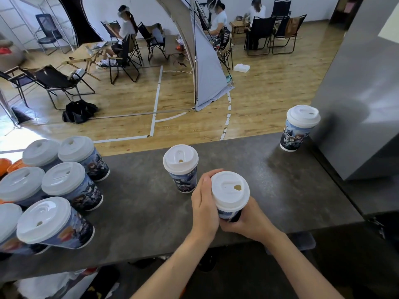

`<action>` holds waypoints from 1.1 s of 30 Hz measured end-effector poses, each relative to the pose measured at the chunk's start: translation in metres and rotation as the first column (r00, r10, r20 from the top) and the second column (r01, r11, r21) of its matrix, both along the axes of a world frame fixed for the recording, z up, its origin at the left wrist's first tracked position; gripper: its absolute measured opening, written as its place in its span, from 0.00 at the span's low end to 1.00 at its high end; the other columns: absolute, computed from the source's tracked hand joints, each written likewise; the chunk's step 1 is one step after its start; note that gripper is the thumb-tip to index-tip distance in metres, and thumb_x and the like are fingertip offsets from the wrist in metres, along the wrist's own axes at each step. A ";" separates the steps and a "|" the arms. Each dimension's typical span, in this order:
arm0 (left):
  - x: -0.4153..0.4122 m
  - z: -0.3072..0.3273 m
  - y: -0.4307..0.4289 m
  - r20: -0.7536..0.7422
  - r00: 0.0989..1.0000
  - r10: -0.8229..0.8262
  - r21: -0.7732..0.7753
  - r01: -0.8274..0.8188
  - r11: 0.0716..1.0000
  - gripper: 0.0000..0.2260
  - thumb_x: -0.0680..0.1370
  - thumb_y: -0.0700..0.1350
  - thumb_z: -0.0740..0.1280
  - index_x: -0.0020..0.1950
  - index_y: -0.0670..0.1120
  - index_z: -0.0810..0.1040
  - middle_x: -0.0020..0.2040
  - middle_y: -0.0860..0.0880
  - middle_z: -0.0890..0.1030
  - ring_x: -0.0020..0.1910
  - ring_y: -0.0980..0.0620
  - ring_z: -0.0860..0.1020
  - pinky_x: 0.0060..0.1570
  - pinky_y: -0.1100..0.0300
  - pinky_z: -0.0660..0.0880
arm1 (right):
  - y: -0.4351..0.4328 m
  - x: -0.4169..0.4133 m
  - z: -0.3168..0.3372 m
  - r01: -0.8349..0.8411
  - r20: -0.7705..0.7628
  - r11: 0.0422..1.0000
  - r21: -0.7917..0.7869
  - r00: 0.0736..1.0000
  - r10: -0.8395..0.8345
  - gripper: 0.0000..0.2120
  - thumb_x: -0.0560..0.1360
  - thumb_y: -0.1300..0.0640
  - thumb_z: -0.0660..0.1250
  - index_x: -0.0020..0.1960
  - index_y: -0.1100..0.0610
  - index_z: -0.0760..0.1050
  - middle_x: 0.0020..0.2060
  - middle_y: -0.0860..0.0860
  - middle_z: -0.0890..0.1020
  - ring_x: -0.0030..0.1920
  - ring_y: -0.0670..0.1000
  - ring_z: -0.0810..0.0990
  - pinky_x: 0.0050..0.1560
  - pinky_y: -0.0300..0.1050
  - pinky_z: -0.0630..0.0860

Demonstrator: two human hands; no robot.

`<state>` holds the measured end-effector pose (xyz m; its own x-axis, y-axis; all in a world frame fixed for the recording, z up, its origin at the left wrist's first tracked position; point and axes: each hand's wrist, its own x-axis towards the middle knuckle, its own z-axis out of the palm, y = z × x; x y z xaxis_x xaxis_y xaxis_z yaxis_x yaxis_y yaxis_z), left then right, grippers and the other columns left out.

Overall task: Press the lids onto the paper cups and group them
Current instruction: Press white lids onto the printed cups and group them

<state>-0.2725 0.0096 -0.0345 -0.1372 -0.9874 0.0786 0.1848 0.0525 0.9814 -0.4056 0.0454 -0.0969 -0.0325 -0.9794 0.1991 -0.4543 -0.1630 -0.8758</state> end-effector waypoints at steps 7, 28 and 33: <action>0.000 0.016 -0.022 0.078 0.984 -0.158 0.200 0.140 0.970 0.18 0.83 0.39 0.57 0.48 0.48 0.87 0.48 0.49 0.88 0.49 0.55 0.85 0.45 0.66 0.78 | 0.002 -0.003 0.003 -0.009 0.069 0.994 0.110 0.998 0.001 0.28 0.69 0.52 0.81 0.66 0.42 0.78 0.60 0.40 0.84 0.63 0.45 0.82 0.64 0.45 0.79; 0.019 0.084 -0.029 -0.204 0.843 -0.498 0.333 0.538 0.774 0.35 0.67 0.63 0.76 0.63 0.39 0.80 0.53 0.39 0.85 0.48 0.44 0.85 0.53 0.52 0.82 | 0.033 0.041 0.117 -0.322 0.921 0.933 0.160 0.388 -0.024 0.34 0.72 0.31 0.73 0.70 0.52 0.79 0.62 0.56 0.84 0.55 0.58 0.85 0.49 0.50 0.83; 0.012 0.094 -0.028 -0.090 0.924 -0.372 0.284 0.382 0.879 0.34 0.63 0.61 0.78 0.60 0.40 0.80 0.51 0.40 0.87 0.47 0.42 0.87 0.51 0.45 0.84 | 0.037 0.047 0.123 -0.212 0.924 0.963 0.165 0.375 -0.076 0.38 0.67 0.32 0.78 0.68 0.54 0.80 0.63 0.60 0.83 0.55 0.56 0.84 0.45 0.53 0.83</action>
